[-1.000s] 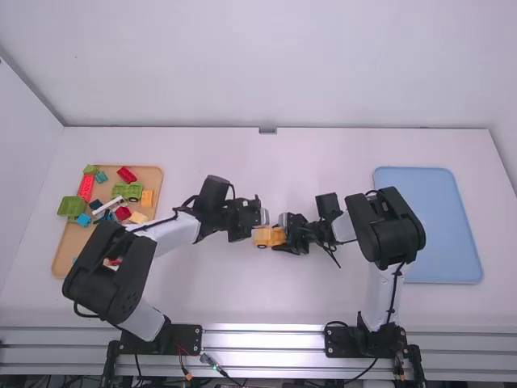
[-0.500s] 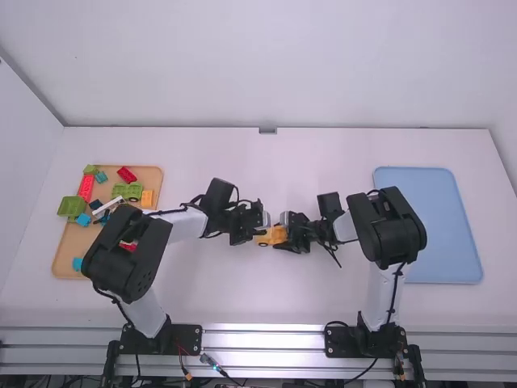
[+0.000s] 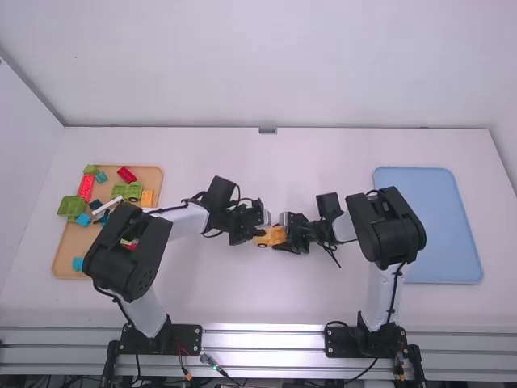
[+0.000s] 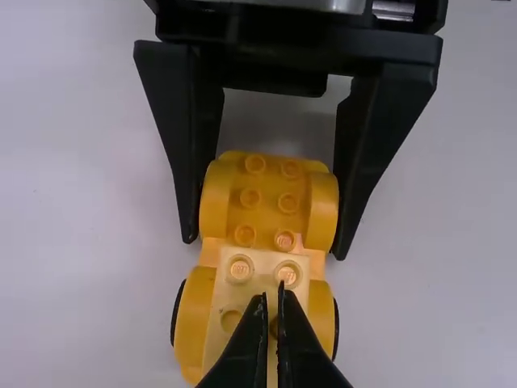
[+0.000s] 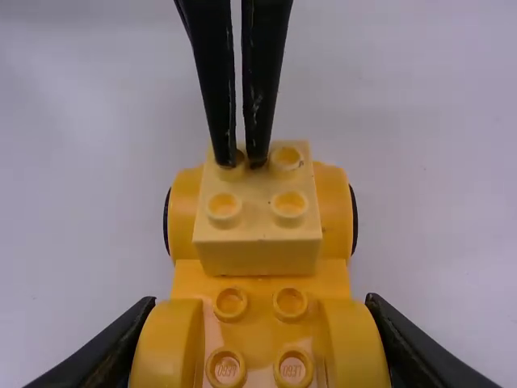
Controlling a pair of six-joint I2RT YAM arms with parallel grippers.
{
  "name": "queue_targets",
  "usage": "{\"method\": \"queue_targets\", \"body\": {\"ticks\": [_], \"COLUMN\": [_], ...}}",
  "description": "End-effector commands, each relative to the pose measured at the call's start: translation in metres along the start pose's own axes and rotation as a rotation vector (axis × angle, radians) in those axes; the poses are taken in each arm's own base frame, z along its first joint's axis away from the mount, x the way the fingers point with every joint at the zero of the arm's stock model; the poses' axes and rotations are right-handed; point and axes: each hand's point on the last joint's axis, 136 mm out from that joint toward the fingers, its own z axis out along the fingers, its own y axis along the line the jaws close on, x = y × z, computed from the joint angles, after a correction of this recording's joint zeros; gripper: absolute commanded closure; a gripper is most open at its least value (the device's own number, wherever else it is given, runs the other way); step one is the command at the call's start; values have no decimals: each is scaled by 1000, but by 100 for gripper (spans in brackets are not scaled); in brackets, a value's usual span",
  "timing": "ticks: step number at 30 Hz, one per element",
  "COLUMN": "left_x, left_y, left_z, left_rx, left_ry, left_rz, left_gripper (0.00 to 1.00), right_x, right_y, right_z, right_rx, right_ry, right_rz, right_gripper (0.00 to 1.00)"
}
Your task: Assemble lego blocks to make yellow taxi
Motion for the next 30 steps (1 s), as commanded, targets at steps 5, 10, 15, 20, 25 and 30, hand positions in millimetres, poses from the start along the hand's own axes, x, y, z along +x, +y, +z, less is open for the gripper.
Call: {"method": "queue_targets", "body": {"ticks": [5, 10, 15, 20, 25, 30], "left_x": [59, 49, 48, 37, 36, 34], "left_y": [-13, -16, -19, -26, -30, -26], "left_z": [5, 6, 8, 16, 19, 19], "left_rx": [-3, 26, 33, 55, 57, 52], "left_ry": [241, 198, 207, 206, 231, 211], "left_rz": [-83, -84, -76, -34, -12, -5], "left_gripper": [98, 98, 98, 98, 98, 98], "right_x": [3, 3, 3, 3, 3, 3], "right_y": [0, 0, -1, 0, 0, 0], "right_z": [2, 2, 2, 2, 2, 2], "right_rx": [-5, -5, -5, -5, -5, -5], "right_ry": [6, 6, 6, 6, 6, 6], "right_rz": [9, 9, 8, 6, 6, 10], "right_gripper": [47, 47, 47, 46, 47, 47]}}
